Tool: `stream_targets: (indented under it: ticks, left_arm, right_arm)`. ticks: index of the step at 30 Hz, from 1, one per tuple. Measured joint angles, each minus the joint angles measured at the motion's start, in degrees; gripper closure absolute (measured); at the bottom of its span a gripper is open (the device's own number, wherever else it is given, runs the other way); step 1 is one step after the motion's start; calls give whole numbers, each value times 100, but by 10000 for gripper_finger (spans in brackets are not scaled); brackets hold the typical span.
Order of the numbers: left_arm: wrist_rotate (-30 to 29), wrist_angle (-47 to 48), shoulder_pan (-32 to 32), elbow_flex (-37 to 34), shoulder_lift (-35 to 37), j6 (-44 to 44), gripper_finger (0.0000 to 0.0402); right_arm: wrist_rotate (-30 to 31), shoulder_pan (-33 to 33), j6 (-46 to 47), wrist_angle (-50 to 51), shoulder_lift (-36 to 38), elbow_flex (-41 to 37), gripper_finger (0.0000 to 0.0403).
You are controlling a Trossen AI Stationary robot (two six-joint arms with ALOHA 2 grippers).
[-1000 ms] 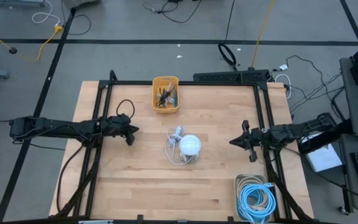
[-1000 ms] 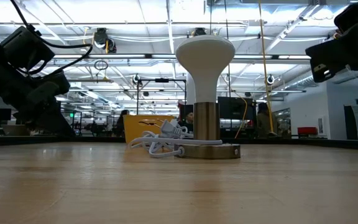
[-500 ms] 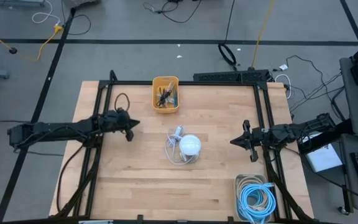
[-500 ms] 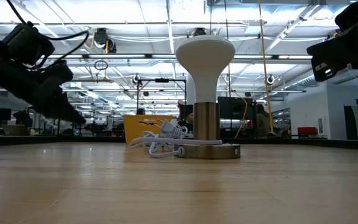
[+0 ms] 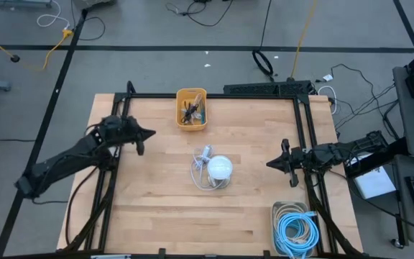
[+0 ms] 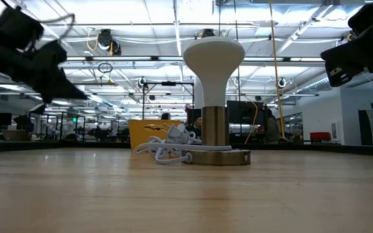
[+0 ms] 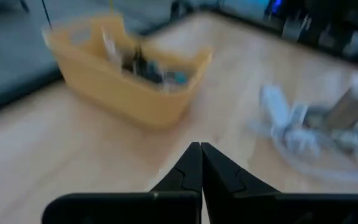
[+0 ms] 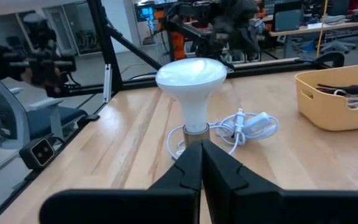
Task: Pick & Place USB Port
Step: Return to Home Position
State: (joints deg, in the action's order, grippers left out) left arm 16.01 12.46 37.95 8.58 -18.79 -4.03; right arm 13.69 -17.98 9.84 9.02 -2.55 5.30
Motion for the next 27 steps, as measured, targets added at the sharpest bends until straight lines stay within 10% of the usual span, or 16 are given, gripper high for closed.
stream_targets:
  ticks: [13,27]
  left_arm:
    - [-646,389,-343,35,1829,-577,401]
    - [-901,-666,-1405,-516,1699,-807,402]
  right_arm:
    - [136,0,26,36,0,-2,403]
    - [131,0,-7,44,4,-2,403]
